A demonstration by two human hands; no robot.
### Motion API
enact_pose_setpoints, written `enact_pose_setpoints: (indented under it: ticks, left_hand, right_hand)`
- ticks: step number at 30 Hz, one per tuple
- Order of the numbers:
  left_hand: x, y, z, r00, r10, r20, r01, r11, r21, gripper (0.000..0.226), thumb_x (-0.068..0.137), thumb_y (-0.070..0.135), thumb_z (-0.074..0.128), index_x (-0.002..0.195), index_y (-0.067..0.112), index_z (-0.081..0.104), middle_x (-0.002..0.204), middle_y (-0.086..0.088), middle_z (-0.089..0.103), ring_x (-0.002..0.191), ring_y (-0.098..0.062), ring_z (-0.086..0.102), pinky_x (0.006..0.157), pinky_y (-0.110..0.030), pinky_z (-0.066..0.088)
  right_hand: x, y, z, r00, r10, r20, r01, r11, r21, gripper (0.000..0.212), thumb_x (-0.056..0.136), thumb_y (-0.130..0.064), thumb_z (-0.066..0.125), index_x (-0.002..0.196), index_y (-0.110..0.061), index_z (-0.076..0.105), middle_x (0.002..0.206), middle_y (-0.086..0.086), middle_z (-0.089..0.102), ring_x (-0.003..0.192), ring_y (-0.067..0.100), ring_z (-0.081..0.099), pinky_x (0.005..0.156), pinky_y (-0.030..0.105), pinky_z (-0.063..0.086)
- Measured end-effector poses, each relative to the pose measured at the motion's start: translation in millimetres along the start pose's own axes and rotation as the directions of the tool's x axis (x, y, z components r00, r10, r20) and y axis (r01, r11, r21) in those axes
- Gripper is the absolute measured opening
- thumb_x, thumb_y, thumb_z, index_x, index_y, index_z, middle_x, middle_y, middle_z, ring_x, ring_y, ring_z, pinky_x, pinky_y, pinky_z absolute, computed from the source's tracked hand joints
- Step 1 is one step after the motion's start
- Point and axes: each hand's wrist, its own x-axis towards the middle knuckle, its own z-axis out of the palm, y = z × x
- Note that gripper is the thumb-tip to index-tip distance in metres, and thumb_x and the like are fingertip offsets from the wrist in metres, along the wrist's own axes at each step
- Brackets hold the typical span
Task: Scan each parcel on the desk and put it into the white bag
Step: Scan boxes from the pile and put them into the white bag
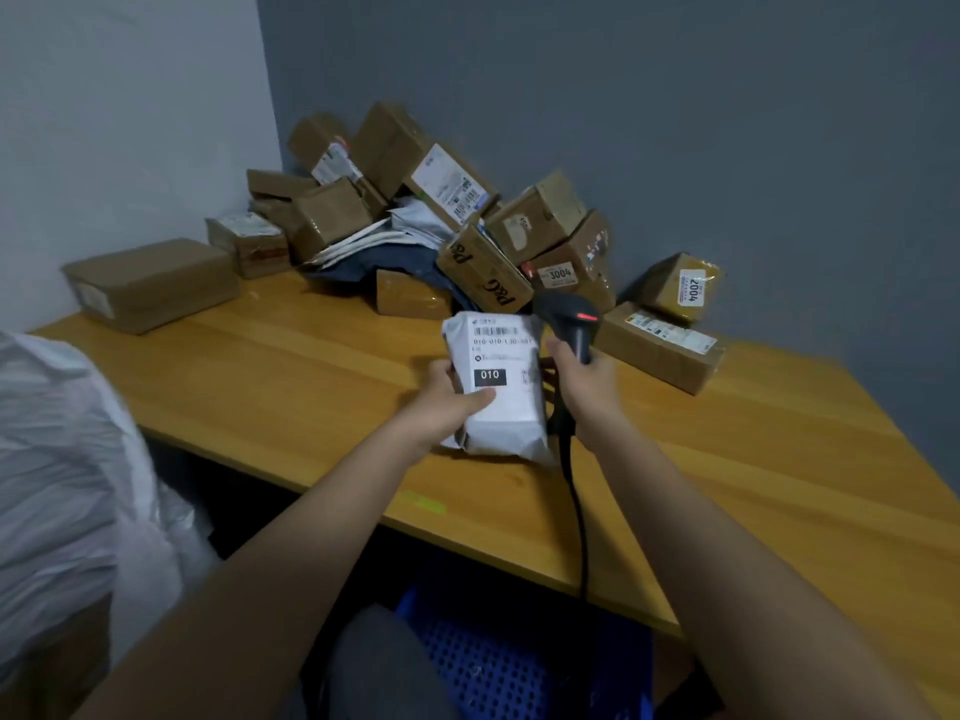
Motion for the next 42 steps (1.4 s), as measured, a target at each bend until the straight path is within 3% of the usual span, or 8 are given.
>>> enact_pose_setpoints:
  ticks: [4,8,11,19,24,31,36,42]
  left_hand:
    - [-6.9,5.0,-23.5,0.99,0.077,-0.117,-0.09,0.989,-0.114,0.084,0.081,0.01,0.076,0.14,0.019,0.017,0.122,-0.001,0.049,0.108,-0.022,0.053,0.073,-0.033,0.049]
    - [-4.4,5.8,-40.7,0.966,0.117,-0.233,-0.152,0.979,-0.138,0.095,0.078,0.005,0.078,0.147,0.017,0.015,0.13,-0.001,0.051,0.112,-0.019,0.051,0.086,-0.041,0.051]
    - [-3.2,3.8,-41.3,0.964,0.125,-0.236,-0.15,0.985,-0.091,0.1,0.076,0.006,0.08,0.15,0.019,0.014,0.135,-0.003,0.052,0.116,-0.022,0.053,0.093,-0.049,0.051]
    - [-0.3,3.4,-33.1,0.957,0.179,-0.229,-0.2,0.977,-0.074,0.096,0.078,0.009,0.079,0.151,0.019,0.017,0.136,-0.002,0.051,0.121,-0.023,0.05,0.093,-0.042,0.049]
    - [1.4,2.8,-29.7,0.961,0.166,-0.222,-0.191,0.977,-0.099,0.096,0.076,0.008,0.08,0.15,0.019,0.019,0.134,-0.004,0.055,0.121,-0.025,0.053,0.096,-0.051,0.049]
    - [0.0,7.1,-29.2,0.964,0.158,-0.213,-0.183,0.978,-0.103,0.094,0.077,0.007,0.079,0.149,0.019,0.02,0.132,-0.003,0.056,0.119,-0.025,0.055,0.093,-0.05,0.051]
    - [-12.6,14.1,-42.0,0.948,0.185,-0.258,-0.21,0.975,-0.074,0.089,0.08,0.004,0.076,0.149,0.016,0.021,0.129,-0.001,0.055,0.114,-0.02,0.054,0.086,-0.038,0.049]
    - [-48.9,38.4,-87.9,0.893,0.256,-0.369,-0.258,0.965,0.045,0.083,0.081,0.009,0.075,0.146,0.016,0.024,0.133,-0.003,0.055,0.116,-0.02,0.055,0.088,-0.038,0.049]
  right_hand:
    - [-16.9,-16.3,-6.9,0.995,-0.04,0.094,0.035,0.998,0.059,0.015,0.095,-0.031,0.061,0.097,-0.017,0.057,0.09,0.007,0.064,0.074,0.02,0.066,0.065,0.028,0.054]
    - [-37.0,-27.0,-20.4,0.969,-0.085,0.231,0.088,0.996,-0.004,0.021,0.094,-0.027,0.063,0.1,-0.008,0.057,0.082,0.006,0.059,0.055,0.013,0.054,0.053,0.025,0.045]
    - [-52.2,-30.1,-17.8,0.938,-0.125,0.324,0.137,0.99,-0.015,0.021,0.094,-0.024,0.063,0.098,-0.003,0.057,0.078,0.007,0.058,0.053,0.012,0.053,0.048,0.023,0.043]
    - [-64.4,-23.7,-10.9,0.913,-0.155,0.378,0.206,0.973,-0.099,0.02,0.095,-0.027,0.061,0.09,-0.008,0.056,0.069,0.004,0.055,0.05,0.013,0.051,0.048,0.023,0.042]
    - [-62.3,-22.3,-14.8,0.925,-0.143,0.353,0.184,0.979,-0.086,0.025,0.094,-0.028,0.062,0.087,-0.006,0.054,0.067,0.004,0.054,0.049,0.014,0.051,0.047,0.025,0.042]
    - [-61.6,-23.1,-18.1,0.926,-0.141,0.351,0.178,0.981,-0.073,0.025,0.094,-0.027,0.062,0.086,-0.004,0.056,0.067,0.005,0.055,0.049,0.014,0.052,0.047,0.023,0.042]
    - [-60.9,-32.7,-14.7,0.93,-0.156,0.332,0.174,0.984,-0.024,0.019,0.094,-0.024,0.062,0.093,-0.006,0.056,0.075,0.008,0.057,0.051,0.013,0.052,0.049,0.025,0.042]
    - [-61.9,-65.2,18.5,0.912,-0.257,0.319,0.289,0.956,-0.055,0.019,0.094,-0.024,0.062,0.088,-0.007,0.056,0.071,0.007,0.055,0.045,0.01,0.051,0.043,0.021,0.043]
